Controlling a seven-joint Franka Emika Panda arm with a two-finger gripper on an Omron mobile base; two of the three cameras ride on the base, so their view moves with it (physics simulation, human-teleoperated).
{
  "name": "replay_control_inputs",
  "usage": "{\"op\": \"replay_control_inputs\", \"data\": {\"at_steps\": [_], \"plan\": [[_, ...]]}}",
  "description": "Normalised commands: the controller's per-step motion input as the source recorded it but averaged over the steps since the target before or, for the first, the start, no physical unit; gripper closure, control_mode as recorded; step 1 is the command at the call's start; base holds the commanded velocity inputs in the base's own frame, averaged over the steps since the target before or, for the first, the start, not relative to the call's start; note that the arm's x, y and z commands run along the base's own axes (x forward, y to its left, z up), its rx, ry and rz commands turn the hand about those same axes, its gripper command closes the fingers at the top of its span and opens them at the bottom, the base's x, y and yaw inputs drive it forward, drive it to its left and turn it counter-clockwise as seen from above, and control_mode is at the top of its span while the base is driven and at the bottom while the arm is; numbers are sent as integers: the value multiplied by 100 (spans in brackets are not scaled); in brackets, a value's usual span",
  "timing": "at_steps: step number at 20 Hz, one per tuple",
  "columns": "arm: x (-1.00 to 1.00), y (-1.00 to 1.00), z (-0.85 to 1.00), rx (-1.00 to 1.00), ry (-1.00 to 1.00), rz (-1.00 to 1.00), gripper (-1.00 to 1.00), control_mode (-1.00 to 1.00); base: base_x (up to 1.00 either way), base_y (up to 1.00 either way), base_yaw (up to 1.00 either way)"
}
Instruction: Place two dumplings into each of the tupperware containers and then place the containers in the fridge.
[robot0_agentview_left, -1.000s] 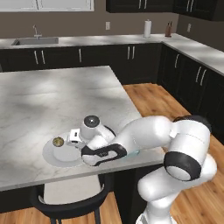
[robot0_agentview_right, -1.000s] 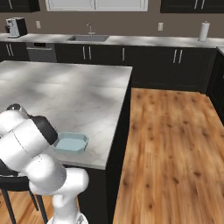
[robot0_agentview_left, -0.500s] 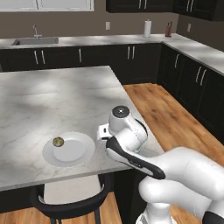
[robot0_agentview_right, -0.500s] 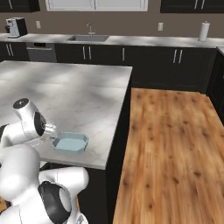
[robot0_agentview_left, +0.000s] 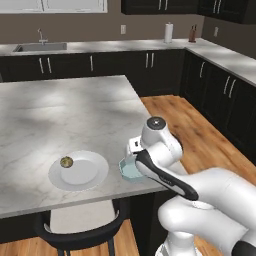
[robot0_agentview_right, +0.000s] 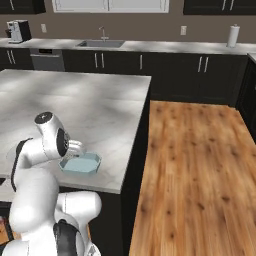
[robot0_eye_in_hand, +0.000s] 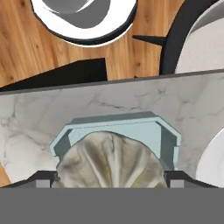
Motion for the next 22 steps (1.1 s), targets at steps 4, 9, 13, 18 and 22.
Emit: {"op": "replay_control_inputs", "data": {"at_steps": [4,9,13,18,22], "plan": [[61,4,-33,0,1,3,100,-100,0,0,0],[45,0,-25,0,1,0,100,-100,0,0,0],[0,0,-14,-2,1,0,100,-100,0,0,0],[0,-8,-43,-4,4,-1,100,-100,0,0,0],[19,-27,-22,0,7,-1,100,-100,0,0,0]]}}
